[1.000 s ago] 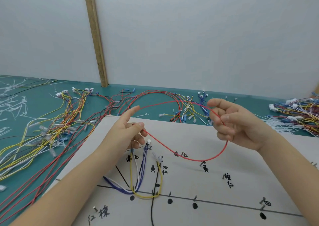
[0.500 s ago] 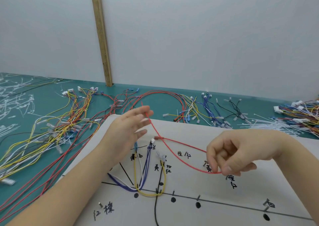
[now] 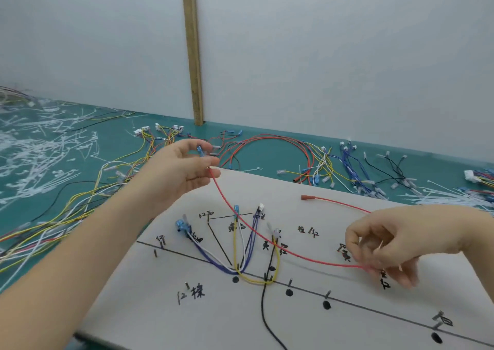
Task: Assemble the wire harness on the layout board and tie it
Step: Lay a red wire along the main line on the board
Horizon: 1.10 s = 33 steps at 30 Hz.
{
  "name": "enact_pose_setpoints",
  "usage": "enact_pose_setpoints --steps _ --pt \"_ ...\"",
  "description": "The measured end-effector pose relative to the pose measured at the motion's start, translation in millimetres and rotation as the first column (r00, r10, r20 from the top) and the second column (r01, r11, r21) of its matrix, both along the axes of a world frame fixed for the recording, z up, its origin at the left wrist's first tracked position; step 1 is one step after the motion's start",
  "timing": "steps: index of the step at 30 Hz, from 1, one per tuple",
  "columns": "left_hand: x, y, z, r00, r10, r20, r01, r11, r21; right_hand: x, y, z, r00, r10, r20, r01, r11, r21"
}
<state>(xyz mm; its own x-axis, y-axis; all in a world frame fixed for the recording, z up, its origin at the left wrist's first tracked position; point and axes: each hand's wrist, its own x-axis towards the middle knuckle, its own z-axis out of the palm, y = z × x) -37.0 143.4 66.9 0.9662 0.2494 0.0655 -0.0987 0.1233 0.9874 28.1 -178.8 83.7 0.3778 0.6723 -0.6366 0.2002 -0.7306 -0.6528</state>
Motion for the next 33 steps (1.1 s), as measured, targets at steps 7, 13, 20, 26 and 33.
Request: enact_pose_setpoints --steps 7,13,20,26,33 --pt "-49.0 30.4 -22.5 0.993 0.088 -0.075 -0.047 0.900 0.433 -23.6 28.0 3.7 0.999 0.040 0.012 -0.040 0.997 0.072" --pt "-68.6 34.1 -38.3 0.994 0.001 -0.105 0.011 0.994 0.109 -65.4 107.2 -4.7 0.809 -0.153 0.567 -0.091 0.921 0.379" --pt "-75.3 41.0 -41.5 0.995 0.062 -0.084 -0.063 0.998 -0.009 -84.3 176.9 -29.2 0.838 -0.169 0.518 -0.106 0.882 0.459" --pt "-75.6 52.6 -49.7 0.966 0.247 -0.081 -0.165 0.823 0.544 -84.7 190.3 -42.6 0.680 -0.134 0.721 -0.141 0.941 0.309" --pt "-77.0 55.6 -53.8 0.975 0.216 -0.058 -0.087 0.604 0.792 -84.5 189.6 -49.7 0.689 -0.121 0.715 -0.146 0.942 0.301"
